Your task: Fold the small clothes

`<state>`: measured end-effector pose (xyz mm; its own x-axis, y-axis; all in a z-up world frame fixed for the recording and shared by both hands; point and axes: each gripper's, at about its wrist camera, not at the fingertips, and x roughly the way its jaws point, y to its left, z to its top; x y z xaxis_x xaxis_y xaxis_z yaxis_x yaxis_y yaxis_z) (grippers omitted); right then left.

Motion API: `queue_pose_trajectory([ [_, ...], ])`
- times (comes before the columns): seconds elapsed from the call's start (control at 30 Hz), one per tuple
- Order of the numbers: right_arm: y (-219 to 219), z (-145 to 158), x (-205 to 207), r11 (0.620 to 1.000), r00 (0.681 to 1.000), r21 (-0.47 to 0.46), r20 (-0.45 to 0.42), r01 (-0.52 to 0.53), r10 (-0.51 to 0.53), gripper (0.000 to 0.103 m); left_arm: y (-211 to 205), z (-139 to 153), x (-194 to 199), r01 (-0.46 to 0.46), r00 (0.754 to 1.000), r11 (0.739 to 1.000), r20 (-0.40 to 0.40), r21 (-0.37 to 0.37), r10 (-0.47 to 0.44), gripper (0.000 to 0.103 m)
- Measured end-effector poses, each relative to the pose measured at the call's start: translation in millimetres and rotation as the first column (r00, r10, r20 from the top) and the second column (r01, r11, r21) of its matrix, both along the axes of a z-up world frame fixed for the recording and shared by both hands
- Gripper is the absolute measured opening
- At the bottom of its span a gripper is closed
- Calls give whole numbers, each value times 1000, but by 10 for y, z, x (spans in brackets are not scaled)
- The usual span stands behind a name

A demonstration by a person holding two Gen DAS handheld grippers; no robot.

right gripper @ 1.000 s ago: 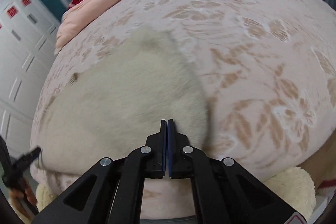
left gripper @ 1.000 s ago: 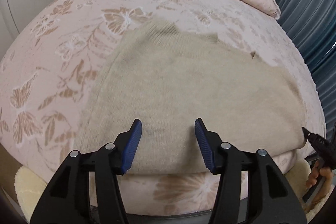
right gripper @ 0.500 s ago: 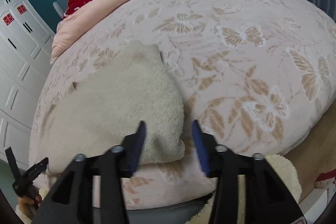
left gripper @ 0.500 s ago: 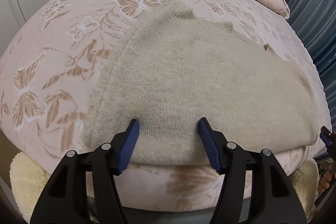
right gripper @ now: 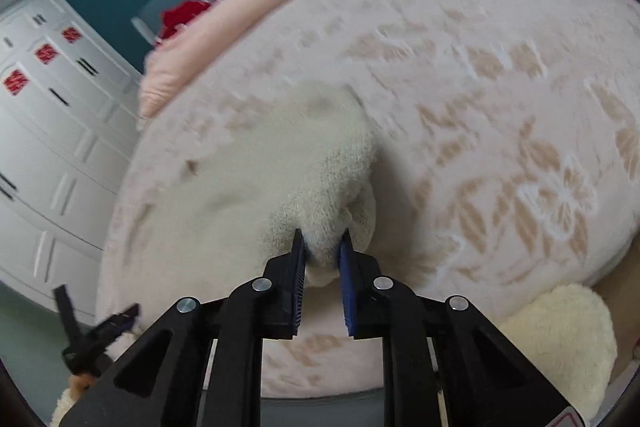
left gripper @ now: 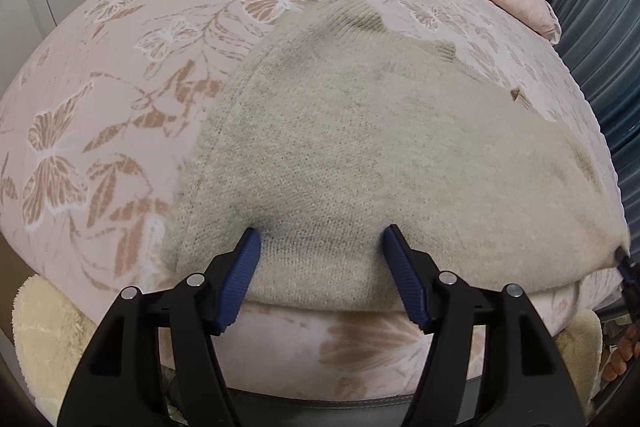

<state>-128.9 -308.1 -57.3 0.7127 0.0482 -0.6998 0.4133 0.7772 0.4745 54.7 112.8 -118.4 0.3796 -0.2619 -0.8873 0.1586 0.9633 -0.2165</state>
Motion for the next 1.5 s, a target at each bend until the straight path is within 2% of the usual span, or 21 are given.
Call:
queue_pose_trajectory([
  [0.07,11,275,-34,997,999,-81,37,-12,15,2,28,-16,3,-5,1000,1000,-8,-9,5,63],
  [0.1,-37,255,-24,993,1000,-117,-1,-15,15,2,29,-28,2,-7,1000,1000,-9,-11,7,63],
  [0.17,-224,-147,70,987,983,-158,-184,-32,3,0,12,-44,-2,-14,1000,1000,-6,-8,14,64],
  [0.2,-346,-435,71,984,950,-178,-309,-10,-46,0,-1,-47,-5,-20,1000,1000,-5,-3,20,65],
  [0.23,-449,-594,10,985,925,-168,-368,31,-92,0,-16,-44,-14,-21,1000,1000,-3,2,21,65],
  [0.33,-544,-407,-273,989,963,-52,-227,139,-147,1,-6,-23,-23,-11,1000,1000,-2,0,11,66],
  [0.43,-325,-95,-144,996,986,-68,-152,57,-67,2,19,-43,-29,-10,1000,1000,2,-14,10,68],
  [0.57,198,-57,330,975,977,-170,-179,-142,111,3,-54,-44,-43,-27,999,1000,18,17,26,71],
  [0.63,311,-345,546,965,951,-179,-278,-192,138,3,-72,-27,-55,-24,1000,999,17,32,23,73],
  [0.7,291,-719,637,973,917,-154,-386,-173,102,0,-43,17,-81,-27,1000,1000,3,12,27,73],
  [0.77,345,-518,623,986,943,-117,-324,-117,74,2,12,99,-125,-34,999,999,10,-11,34,74],
  [0.83,523,-238,707,983,960,-90,-246,-163,136,2,76,180,-179,-46,998,999,35,-26,47,77],
  [0.93,956,7,1023,947,939,-117,-213,-300,271,2,149,155,-154,-72,997,997,28,-22,73,79],
  [1.0,1214,-48,1287,922,920,-146,-222,-359,323,2,187,60,-93,-94,995,996,-11,-8,94,79],
  [1.1,1469,-606,1667,894,843,-90,-387,-439,375,2,225,-11,-72,-104,993,994,-47,-14,104,79],
  [1.13,1534,-707,1714,886,830,-124,-428,-446,358,2,240,-16,-85,-103,993,995,-53,-19,101,79],
  [1.2,1710,-510,1776,874,841,-169,-403,-456,361,4,283,2,-99,-96,994,994,-61,-45,93,79],
  [1.27,1853,-231,1857,869,852,-134,-316,-476,417,4,360,18,-126,-100,993,991,-63,-85,95,79],
  [1.37,2107,-26,2097,826,841,-218,-306,-519,447,4,456,29,-140,-131,990,981,-77,-141,122,79],
  [1.43,2195,-181,2329,821,825,-206,-344,-533,449,4,491,87,-161,-153,987,968,-70,-199,141,79],
  [1.5,2270,-494,2568,831,792,-129,-409,-541,452,4,492,208,-164,-159,987,959,-28,-233,157,79],
])
